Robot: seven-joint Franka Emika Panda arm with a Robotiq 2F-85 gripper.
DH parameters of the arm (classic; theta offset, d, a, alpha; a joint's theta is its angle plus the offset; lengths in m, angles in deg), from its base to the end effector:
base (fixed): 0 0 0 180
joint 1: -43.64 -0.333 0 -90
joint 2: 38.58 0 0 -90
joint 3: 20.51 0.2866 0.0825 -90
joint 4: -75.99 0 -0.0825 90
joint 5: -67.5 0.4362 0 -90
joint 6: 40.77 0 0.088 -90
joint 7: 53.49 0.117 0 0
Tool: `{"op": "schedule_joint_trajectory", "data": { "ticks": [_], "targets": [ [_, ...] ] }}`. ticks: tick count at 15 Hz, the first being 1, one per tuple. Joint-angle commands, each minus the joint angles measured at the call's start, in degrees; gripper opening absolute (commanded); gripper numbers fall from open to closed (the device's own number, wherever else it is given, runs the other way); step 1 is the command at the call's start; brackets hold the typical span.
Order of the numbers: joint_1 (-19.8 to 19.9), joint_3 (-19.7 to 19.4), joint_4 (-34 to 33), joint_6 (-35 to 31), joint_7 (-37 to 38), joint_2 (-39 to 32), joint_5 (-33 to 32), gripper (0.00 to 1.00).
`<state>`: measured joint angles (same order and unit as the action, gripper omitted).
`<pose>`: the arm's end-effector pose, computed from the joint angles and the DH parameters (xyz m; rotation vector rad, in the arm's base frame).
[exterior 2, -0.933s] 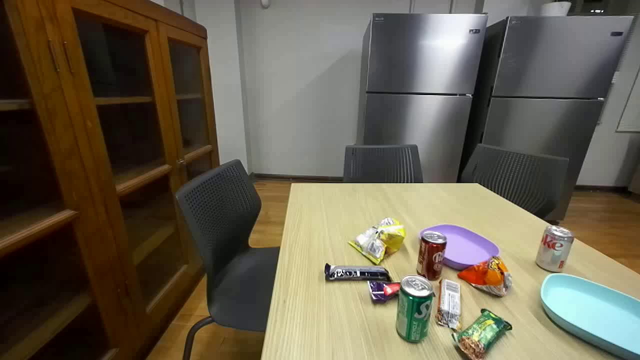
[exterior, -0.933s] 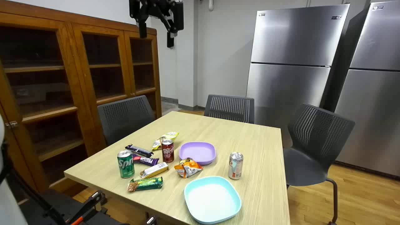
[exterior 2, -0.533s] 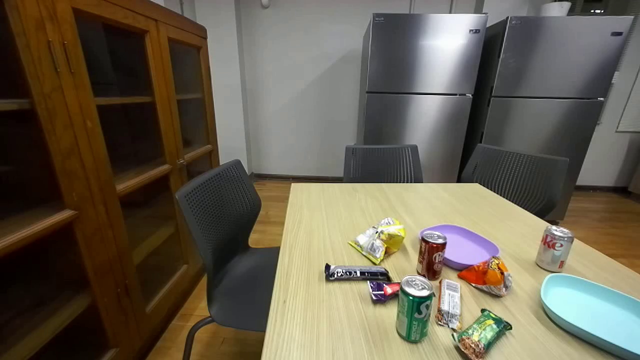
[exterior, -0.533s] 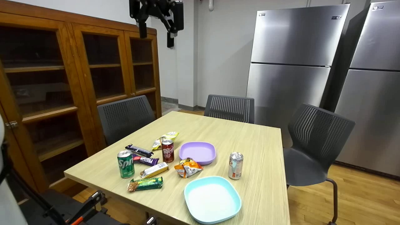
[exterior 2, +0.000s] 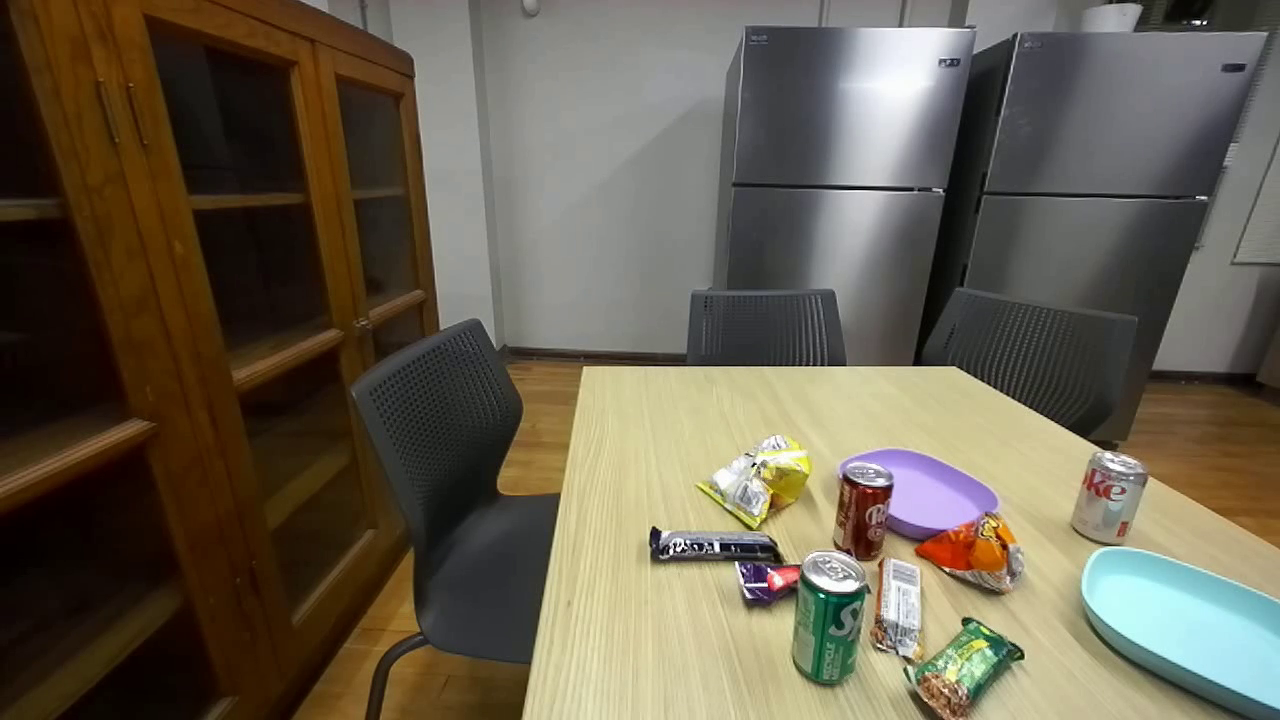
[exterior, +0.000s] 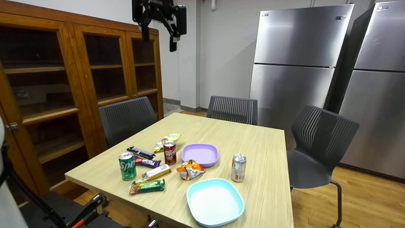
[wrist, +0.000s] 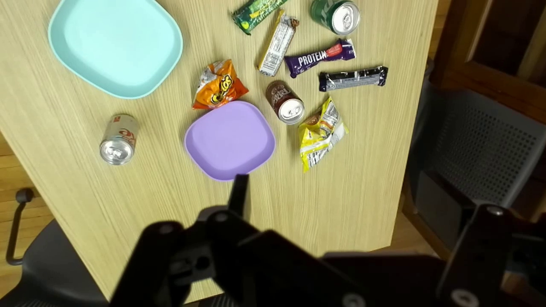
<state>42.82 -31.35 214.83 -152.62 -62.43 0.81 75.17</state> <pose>0.4331 -0.0699 0.5179 -2.9048 0.0380 -0.3497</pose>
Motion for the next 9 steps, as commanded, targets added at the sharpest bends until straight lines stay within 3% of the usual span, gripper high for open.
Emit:
{"op": "schedule_joint_trajectory", "data": {
  "ticks": [1, 9],
  "targets": [
    [1.31, 0.33, 1.11, -3.7, -1.83, -2.08, 0.05, 1.0],
    [0.03, 0.76, 6.05, -16.89, -3.43, -5.27, 0.79, 1.0]
  ]
}}
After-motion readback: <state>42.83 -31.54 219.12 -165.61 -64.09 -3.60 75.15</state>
